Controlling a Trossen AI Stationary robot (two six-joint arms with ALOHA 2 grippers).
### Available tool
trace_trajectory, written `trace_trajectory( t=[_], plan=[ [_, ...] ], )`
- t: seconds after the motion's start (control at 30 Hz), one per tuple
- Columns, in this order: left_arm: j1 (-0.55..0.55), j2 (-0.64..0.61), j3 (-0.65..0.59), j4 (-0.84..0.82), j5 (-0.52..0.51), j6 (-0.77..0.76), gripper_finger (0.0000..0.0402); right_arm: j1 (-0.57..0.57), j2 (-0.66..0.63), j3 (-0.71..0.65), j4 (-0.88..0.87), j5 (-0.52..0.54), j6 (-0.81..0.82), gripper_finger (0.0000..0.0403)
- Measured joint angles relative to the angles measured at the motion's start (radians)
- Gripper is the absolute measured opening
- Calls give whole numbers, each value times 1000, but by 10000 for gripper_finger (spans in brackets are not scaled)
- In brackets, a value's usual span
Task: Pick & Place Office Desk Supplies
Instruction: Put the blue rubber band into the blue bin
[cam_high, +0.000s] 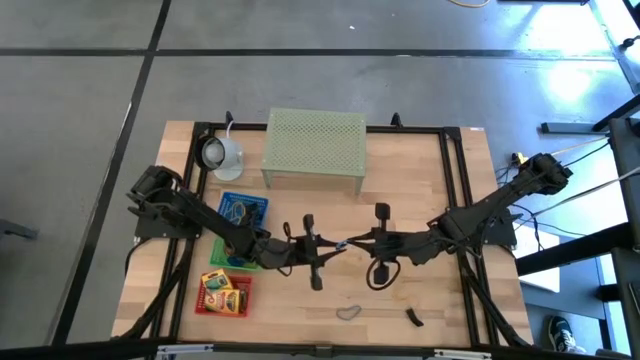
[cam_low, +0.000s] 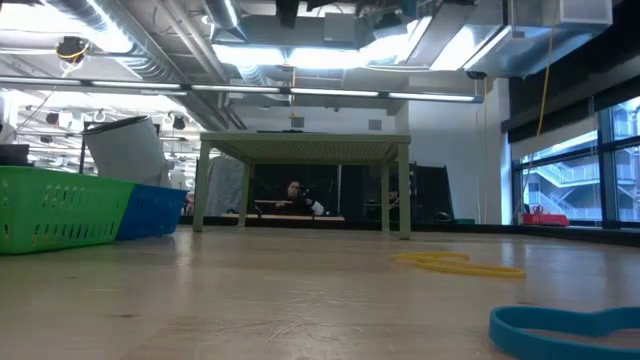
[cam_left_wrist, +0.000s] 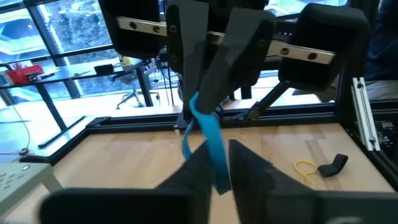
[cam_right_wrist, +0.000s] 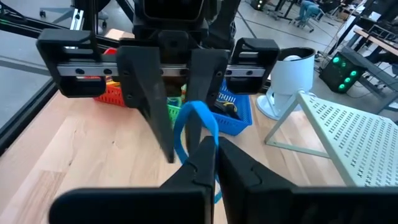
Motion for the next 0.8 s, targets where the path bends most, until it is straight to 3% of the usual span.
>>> trace_trajectory(
  t=[0.1,0.33,0.6,0.8],
  plan=[
    [4,0,0,0,0,-3,8,0,0,0,0,0,0,10],
    [5,0,0,0,-1,-3,2,0,0,0,-1,-6,58,33],
    [5,-3,0,-1,-23,-28,2,-5,-2,0,-9,-50,129,155],
    [6,-37,0,-106,-48,-134,1,3,-74,1,-149,-36,148,254]
  ],
)
